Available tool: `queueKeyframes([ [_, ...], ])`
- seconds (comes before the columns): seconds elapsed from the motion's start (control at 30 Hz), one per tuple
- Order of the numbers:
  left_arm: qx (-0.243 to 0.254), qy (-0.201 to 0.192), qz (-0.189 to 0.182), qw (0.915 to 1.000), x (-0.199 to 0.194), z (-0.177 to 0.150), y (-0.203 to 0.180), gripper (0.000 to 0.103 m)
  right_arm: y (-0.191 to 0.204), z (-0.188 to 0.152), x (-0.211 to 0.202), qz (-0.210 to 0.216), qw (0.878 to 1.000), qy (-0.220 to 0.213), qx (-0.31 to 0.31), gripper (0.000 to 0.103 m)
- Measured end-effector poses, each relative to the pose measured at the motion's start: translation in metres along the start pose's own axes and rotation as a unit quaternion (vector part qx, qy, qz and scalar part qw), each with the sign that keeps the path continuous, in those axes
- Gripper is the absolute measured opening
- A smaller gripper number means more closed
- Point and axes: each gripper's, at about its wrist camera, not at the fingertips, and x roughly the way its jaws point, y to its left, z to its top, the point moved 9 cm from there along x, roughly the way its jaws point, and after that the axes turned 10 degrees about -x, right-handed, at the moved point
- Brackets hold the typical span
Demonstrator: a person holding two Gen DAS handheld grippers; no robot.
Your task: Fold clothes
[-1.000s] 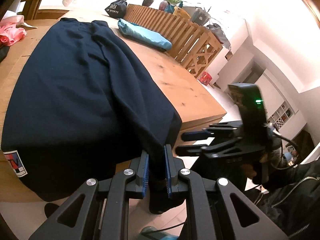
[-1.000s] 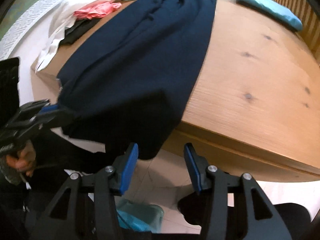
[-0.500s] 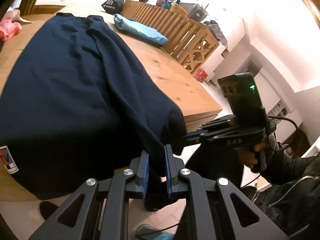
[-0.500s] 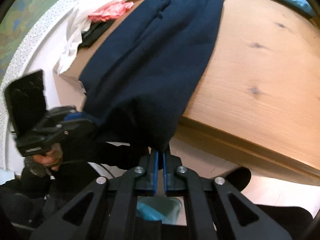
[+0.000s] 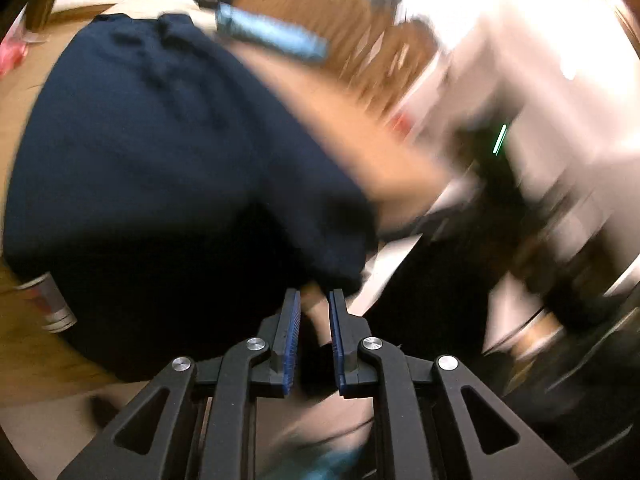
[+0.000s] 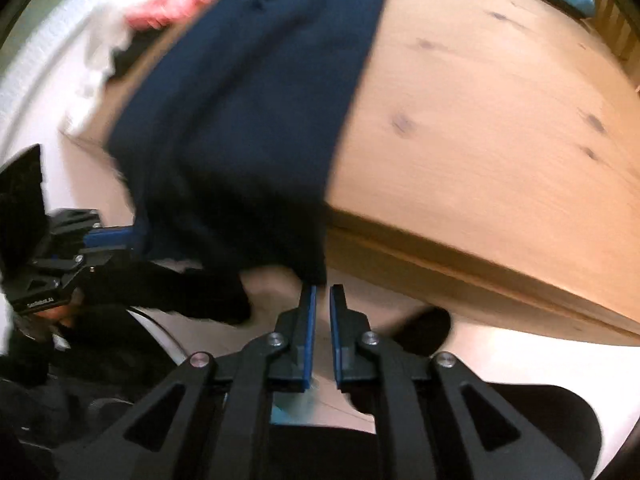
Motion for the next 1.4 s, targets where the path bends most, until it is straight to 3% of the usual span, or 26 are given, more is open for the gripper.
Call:
queueKeyframes([
  [0.1,-0.002,0.017,0.039,0.9991,-0.011,-0.013,0.016,0.013,0.004,0.001,-0.005,-0.002,1.0,-0.005,-0.012,0.015],
  [0.2,0.021,-0.012,0.072,0.9971,-0.037,-0.001,0.016,0.013,-0.003,0.001,-0.008,-0.002,1.0,-0.017,-0.006,0.023],
  [0.3,0.051,-0.035,0.083,0.9946,-0.055,0.018,0.003,0.022,-0.002,0.006,-0.004,0.007,1.0,-0.019,0.001,0.023],
  [0.4,0.073,-0.034,0.065,0.9946,-0.055,0.035,-0.016,0.023,-0.002,0.009,-0.003,0.014,0.999,-0.027,0.008,0.025],
  [0.47,0.07,-0.021,0.047,0.9962,-0.048,0.038,-0.026,0.026,-0.003,0.01,-0.002,0.023,0.999,-0.031,0.014,0.033],
  [0.6,0.033,0.013,0.026,0.9991,-0.018,0.037,-0.029,0.026,-0.007,0.011,-0.002,0.037,0.998,-0.038,0.025,0.034],
  [0.7,0.006,0.023,0.041,0.9989,0.001,0.041,-0.024,0.028,-0.012,0.014,-0.002,0.036,0.998,-0.043,0.025,0.035],
  [0.83,0.006,0.023,0.072,0.9971,0.014,0.043,-0.019,0.028,-0.005,0.018,0.002,0.049,0.997,-0.053,0.017,0.034],
  [0.9,0.012,0.024,0.068,0.9973,0.017,0.041,-0.021,0.014,-0.004,0.018,0.0,0.04,0.997,-0.061,0.006,0.009],
  [0.93,0.016,0.025,0.066,0.9974,0.018,0.04,-0.022,0.0,-0.002,0.017,-0.002,0.035,0.997,-0.065,0.0,0.003],
  [1.03,0.026,0.012,0.058,0.9979,0.008,0.04,-0.03,0.0,0.003,0.015,-0.012,0.033,0.996,-0.077,-0.009,0.003],
  [1.17,0.051,-0.009,0.056,0.9971,-0.015,0.034,-0.041,0.0,-0.01,0.007,-0.023,-0.003,0.997,-0.066,-0.028,0.003],
  [1.23,0.058,0.029,0.092,0.9937,-0.007,0.017,-0.027,0.0,-0.019,-0.001,-0.018,-0.028,0.998,-0.041,-0.031,0.003],
  [1.3,0.05,0.055,0.099,0.9923,-0.008,0.01,-0.017,0.0,-0.024,-0.006,-0.02,-0.044,0.998,-0.027,-0.035,0.003],
  [1.4,0.064,0.029,0.103,0.9923,-0.034,0.041,-0.024,0.008,-0.025,-0.008,-0.034,-0.043,0.998,-0.02,-0.031,0.012],
])
